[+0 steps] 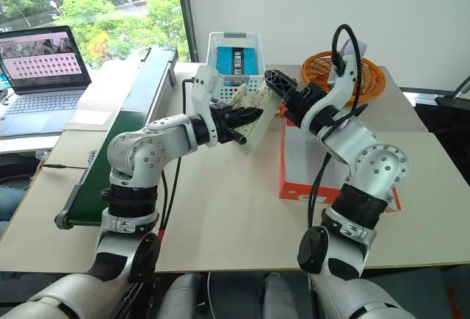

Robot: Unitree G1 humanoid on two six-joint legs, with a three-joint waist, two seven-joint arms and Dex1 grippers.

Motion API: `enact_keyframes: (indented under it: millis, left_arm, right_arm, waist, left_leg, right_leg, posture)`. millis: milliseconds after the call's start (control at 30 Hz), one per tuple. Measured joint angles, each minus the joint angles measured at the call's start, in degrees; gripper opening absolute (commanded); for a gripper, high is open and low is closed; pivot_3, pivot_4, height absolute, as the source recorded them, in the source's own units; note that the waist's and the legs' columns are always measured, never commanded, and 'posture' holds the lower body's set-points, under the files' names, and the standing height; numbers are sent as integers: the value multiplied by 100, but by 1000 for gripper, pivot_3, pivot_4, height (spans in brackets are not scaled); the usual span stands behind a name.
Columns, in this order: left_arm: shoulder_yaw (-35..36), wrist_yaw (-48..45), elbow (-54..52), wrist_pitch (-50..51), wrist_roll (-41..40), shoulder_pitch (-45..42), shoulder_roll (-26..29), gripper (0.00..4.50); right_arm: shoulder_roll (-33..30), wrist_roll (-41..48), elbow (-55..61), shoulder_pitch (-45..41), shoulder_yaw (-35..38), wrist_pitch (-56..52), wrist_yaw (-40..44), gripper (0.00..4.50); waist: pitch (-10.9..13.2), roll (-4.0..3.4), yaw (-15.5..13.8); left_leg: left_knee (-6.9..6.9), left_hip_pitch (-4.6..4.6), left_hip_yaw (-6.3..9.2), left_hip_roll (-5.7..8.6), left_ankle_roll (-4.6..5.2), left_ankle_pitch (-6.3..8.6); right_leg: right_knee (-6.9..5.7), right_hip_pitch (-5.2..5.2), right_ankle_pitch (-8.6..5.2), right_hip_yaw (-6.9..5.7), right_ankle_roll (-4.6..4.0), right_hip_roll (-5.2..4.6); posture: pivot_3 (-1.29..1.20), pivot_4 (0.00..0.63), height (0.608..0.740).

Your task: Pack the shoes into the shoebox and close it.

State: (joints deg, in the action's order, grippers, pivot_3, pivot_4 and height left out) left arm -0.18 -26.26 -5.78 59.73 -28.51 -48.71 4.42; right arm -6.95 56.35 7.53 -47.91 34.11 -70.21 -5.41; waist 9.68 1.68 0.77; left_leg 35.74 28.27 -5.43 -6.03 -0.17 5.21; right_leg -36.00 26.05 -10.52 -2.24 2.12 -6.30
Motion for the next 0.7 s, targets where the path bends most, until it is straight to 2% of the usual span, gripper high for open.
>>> enact_keyframes:
  millis: [100,333,367,400,467,633,700]
  left_arm:
    - [-80,-29,-38,25,-94,44,-39,0]
    - [-82,-87,-38,23,-119,-28,57,0]
    - [-84,-117,-38,24,-129,-29,106,630]
    - [-76,-158,-39,30,-182,-29,177,805]
    - [-71,-242,-74,55,-311,-28,270,1580]
    - [68,-372,-187,99,-506,-36,665,3359]
    - [91,-541,-239,238,-608,-40,989,3365]
  right_arm:
    - [-34,1,-5,138,-46,14,-55,3786]
    - [-119,-1,-22,195,-158,167,-95,1429]
    - [-124,-1,-24,195,-204,180,-95,1057]
    - [-136,-1,-34,195,-241,187,-95,813]
    - [-179,-1,-65,195,-308,204,-94,531]
    - [-428,-1,-185,160,-406,242,-93,450]
    - [-637,-5,-266,47,-416,245,-93,439]
  waist:
    - [1,-2,-5]
    - [3,-6,-4]
    - [4,-7,-4]
    - [4,-7,-2]
    - [4,-8,-1]
    - [7,-13,0]
    - [11,-18,1]
  left_leg:
    - [1,1,3,1,-19,12]
    - [0,2,8,4,-18,11]
    - [0,2,8,4,-18,12]
    - [0,2,9,4,-18,12]
    - [0,2,9,4,-19,12]
    - [0,3,10,4,-23,15]
    - [0,4,10,4,-23,15]
  right_leg:
    - [1,0,-1,1,1,0]
    - [1,1,-4,1,4,0]
    - [1,1,-4,0,3,0]
    - [1,1,-5,1,4,0]
    - [1,1,-5,1,4,0]
    - [2,2,-6,1,3,0]
    - [2,3,-7,0,2,0]
  posture:
    - [0,150,735]
    - [0,150,735]
    - [0,150,735]
    - [0,150,735]
    - [0,150,735]
    - [0,150,735]
    - [0,150,735]
